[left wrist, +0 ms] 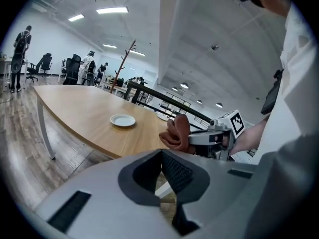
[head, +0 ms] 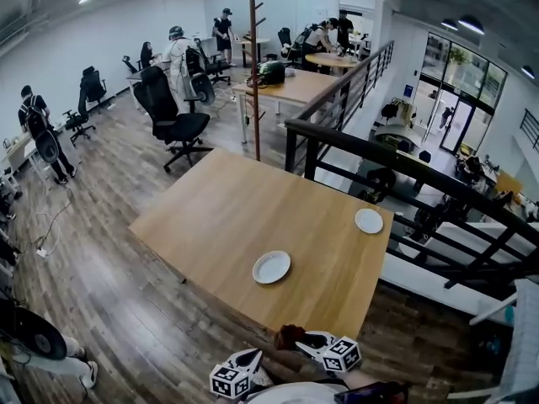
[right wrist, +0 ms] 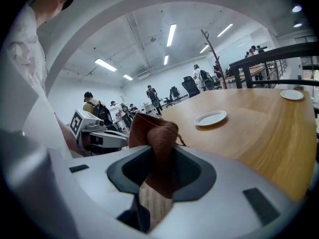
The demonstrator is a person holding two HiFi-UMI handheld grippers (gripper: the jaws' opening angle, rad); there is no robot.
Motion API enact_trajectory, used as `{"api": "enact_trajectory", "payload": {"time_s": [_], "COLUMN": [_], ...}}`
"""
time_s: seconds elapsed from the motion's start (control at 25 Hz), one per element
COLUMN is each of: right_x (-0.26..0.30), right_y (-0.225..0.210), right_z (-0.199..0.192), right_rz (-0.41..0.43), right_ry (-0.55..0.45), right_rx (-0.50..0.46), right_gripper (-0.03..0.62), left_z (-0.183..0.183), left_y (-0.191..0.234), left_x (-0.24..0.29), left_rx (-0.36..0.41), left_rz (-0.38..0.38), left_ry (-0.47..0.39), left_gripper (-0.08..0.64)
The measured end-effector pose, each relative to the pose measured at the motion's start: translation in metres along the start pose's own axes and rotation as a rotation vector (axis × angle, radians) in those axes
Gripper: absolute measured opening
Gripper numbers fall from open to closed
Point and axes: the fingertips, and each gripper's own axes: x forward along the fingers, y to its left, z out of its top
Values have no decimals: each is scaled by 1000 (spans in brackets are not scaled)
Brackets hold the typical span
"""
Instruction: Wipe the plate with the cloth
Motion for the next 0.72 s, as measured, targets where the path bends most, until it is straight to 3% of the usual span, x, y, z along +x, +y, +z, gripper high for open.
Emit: {"api": "enact_trajectory", "payload": {"time_s": [0.28,0.72], "right_x": [40,91], "right_y": [-7,-15], "right_z": [34,52], "right_rz": [-78,-115], "right_ry": [-31,47], "right_rx": [-17,-52], "right_gripper": [123,123], "left_z": [22,40], "left_y": [43,105], "left_x": [-17,-43], "left_rx": [55,-13], "left_rz": [-48,29], "left_ry": [-9,-62], "left_gripper": [12,12]}}
